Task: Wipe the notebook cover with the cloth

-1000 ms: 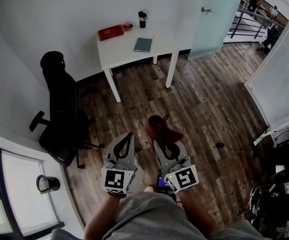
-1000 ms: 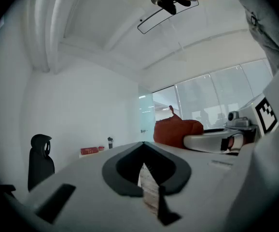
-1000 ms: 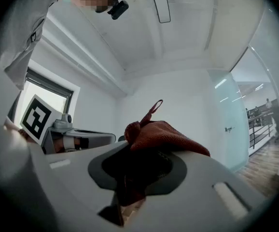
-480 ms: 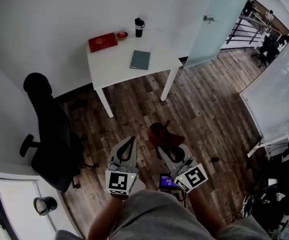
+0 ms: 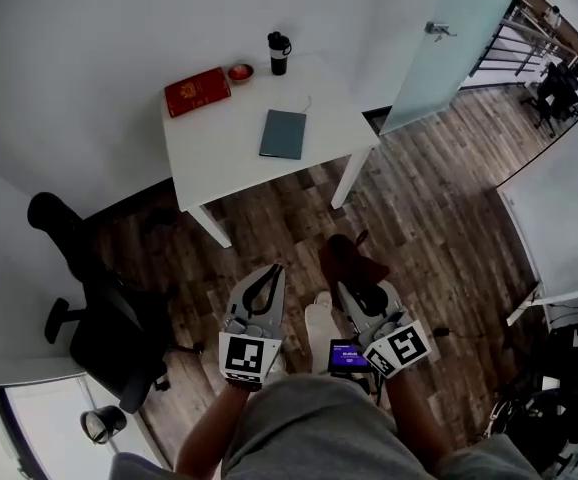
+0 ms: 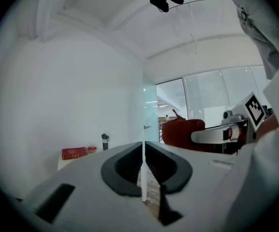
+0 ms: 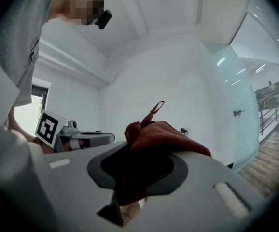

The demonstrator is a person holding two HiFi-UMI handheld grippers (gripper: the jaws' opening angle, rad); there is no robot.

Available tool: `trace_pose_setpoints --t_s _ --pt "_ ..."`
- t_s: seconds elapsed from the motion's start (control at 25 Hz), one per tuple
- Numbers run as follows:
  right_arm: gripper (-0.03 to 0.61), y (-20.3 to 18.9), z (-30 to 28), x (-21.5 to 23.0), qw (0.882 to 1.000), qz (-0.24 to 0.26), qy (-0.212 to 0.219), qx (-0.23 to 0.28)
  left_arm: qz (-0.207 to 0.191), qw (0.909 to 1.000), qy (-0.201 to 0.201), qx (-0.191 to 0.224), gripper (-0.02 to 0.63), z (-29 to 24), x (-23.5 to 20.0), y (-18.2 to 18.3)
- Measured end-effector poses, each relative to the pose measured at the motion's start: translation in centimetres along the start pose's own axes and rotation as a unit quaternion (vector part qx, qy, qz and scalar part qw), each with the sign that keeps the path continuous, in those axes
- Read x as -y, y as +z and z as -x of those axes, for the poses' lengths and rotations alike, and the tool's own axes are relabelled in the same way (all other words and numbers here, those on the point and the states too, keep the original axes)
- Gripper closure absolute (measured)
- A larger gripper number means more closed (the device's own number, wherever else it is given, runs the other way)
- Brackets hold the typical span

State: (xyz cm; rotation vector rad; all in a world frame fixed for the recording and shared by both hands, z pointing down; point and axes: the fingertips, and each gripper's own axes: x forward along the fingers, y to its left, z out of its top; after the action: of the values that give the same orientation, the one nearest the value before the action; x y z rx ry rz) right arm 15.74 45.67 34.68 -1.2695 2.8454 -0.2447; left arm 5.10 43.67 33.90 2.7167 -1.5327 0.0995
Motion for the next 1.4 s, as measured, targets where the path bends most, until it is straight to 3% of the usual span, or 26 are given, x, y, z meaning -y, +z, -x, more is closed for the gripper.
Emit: trace_pose_setpoints --t_s 0.32,0.6,1.0,1.4 --pt "0.479 1.6 -10.2 15.3 0.998 0.003 0.059 -0.014 -0.018 0.999 0.04 -0.003 0.575 -14.8 -3.7 0.7" --pt "0.479 1.8 -19.5 23.6 0.992 0.014 0.116 -0.054 -0.032 0.9971 0.066 -0.022 0.568 -21.7 -8.8 -0.7" --pt "0.476 -1.4 -35.9 29.5 0.983 0.05 0.117 -0.13 -0.044 0.9937 0.038 -0.096 0.537 -29.6 -22.3 -9.9" --pt "0.476 -6.1 -48.9 33.4 0.967 0.081 0.112 -0.216 -0.027 0.9846 -0.067 -0.159 0.479 -35.3 -28.9 -20.4"
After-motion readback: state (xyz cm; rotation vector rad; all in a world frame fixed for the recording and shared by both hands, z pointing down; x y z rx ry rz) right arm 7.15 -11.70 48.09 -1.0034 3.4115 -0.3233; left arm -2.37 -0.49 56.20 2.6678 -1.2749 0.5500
